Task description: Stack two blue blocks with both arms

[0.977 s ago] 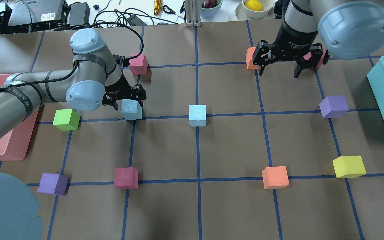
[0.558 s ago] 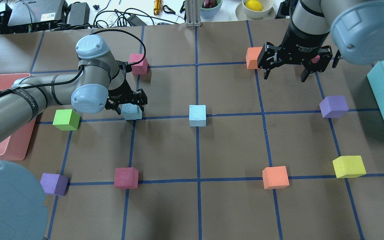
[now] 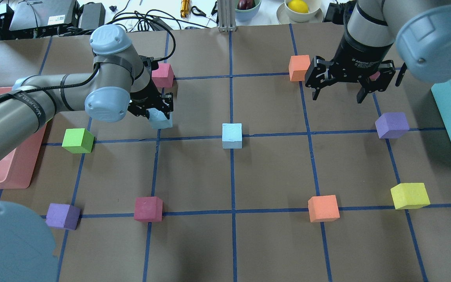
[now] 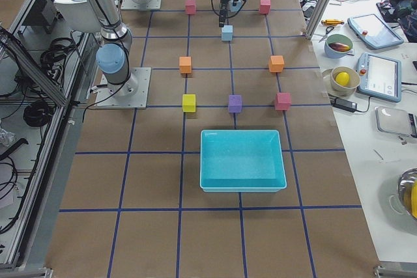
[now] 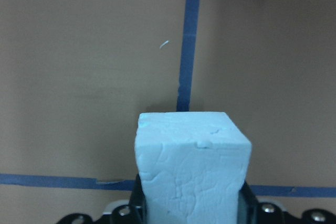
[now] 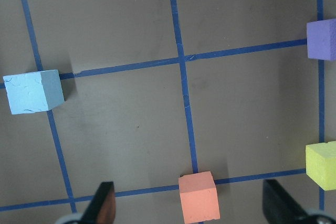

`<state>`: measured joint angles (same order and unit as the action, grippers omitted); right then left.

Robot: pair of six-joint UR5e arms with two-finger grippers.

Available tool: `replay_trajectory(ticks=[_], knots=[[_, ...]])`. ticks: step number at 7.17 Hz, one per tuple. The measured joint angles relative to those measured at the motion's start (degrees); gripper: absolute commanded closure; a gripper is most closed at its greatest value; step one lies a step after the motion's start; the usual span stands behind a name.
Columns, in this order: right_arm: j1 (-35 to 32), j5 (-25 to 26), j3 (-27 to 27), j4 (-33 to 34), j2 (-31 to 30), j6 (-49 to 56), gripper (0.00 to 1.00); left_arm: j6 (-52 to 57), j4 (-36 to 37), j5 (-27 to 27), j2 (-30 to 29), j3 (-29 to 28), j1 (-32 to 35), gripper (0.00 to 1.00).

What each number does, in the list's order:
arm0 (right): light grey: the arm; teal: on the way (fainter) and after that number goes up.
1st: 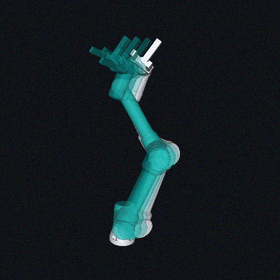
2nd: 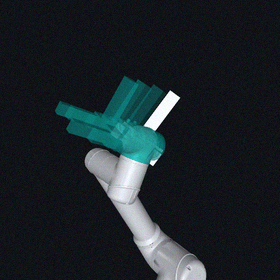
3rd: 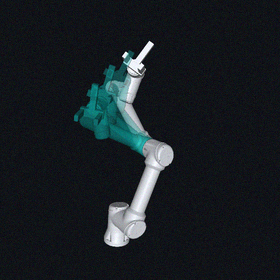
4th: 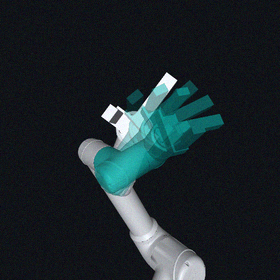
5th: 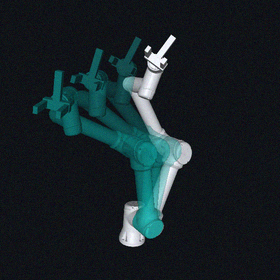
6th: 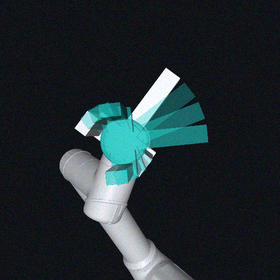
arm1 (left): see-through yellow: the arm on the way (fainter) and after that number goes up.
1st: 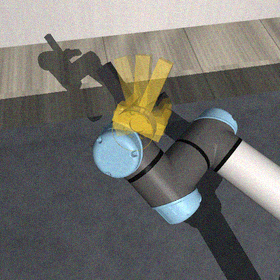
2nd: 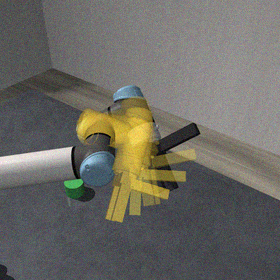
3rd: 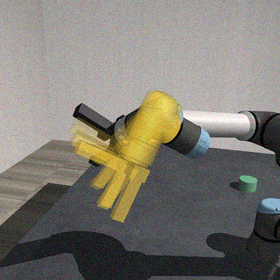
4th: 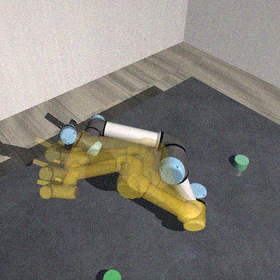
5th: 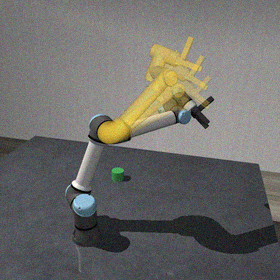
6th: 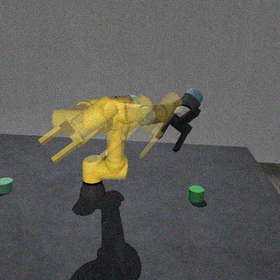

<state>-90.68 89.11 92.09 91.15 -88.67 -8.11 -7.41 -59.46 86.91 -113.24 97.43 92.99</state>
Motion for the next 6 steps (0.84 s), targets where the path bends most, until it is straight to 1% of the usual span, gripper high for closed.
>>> replay_trajectory(ticks=[2, 3, 5, 6], knots=[[0.04, -0.25, 0.02, 0.09, -0.28, 0.34, 0.0, -8.13, -3.6, -0.48, 0.72, -4.82, 8.45, 1.0], [0.08, -0.24, 0.02, 0.06, -0.42, 0.47, 0.0, -11.0, -4.12, -1.1, 0.72, -5.87, 12.25, 1.0], [0.17, -0.04, 0.02, 0.04, -0.72, 0.54, 0.0, -15.12, -3.8, -1.57, -0.02, -6.16, 17.39, 1.0], [0.18, -0.04, 0.02, 0.06, -0.8, 0.55, 0.0, -15.95, -3.65, -1.58, -0.32, -5.97, 18.52, 1.0]])
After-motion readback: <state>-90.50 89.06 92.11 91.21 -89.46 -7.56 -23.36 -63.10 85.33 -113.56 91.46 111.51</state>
